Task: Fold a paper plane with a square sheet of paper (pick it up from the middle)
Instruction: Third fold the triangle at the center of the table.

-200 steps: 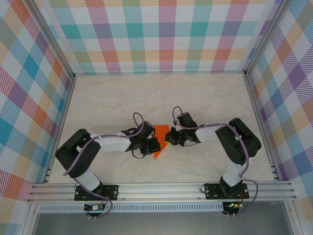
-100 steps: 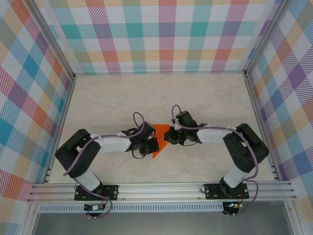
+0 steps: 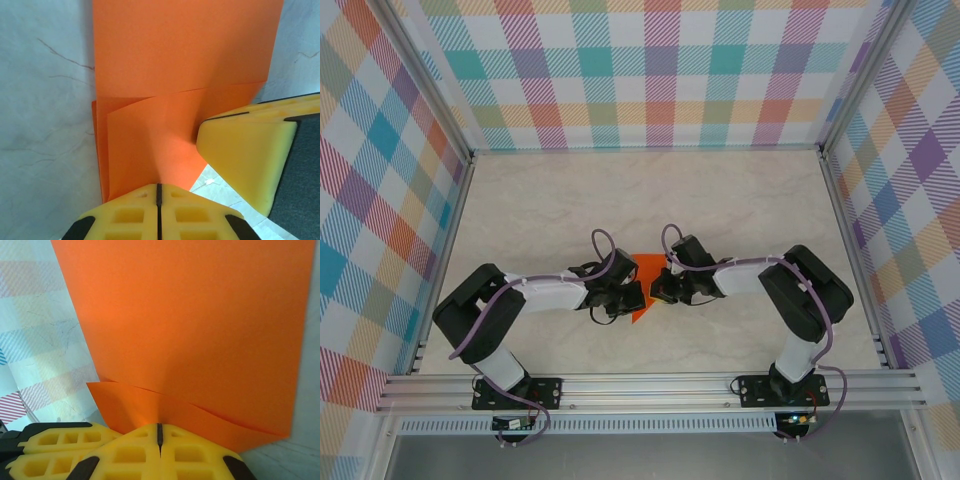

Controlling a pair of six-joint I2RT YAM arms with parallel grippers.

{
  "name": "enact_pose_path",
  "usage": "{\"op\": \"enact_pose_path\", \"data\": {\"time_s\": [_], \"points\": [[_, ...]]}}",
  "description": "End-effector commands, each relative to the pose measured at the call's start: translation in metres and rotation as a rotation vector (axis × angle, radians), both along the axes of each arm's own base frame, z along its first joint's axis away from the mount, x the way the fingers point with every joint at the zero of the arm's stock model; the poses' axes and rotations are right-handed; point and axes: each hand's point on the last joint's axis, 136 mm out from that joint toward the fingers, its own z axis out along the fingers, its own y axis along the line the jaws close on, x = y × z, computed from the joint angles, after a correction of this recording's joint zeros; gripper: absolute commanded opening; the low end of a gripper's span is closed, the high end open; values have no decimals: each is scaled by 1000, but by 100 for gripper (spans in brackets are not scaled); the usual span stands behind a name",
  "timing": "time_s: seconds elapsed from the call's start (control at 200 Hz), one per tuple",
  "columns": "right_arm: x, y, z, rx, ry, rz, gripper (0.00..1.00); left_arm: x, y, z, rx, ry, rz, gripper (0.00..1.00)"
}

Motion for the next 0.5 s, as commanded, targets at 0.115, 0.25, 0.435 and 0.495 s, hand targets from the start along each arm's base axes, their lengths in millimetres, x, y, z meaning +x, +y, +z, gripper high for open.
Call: {"op": "enact_pose_path", "data": {"time_s": [0.115,0.25,0.435,0.495], "points": [[25,-47,-20,-97,-49,-142,3,-23,32,-26,127,63,0,7],[34,-60,-15,-105,-73,-182,4,-26,34,-28,125,68,-8,7],[41,-63,13,-89,-141,-191,9,-30,34,-27,112,68,-24,8],[42,-63,29,-74,-175,-193,11,-30,32,-23,98,62,-34,8]]}}
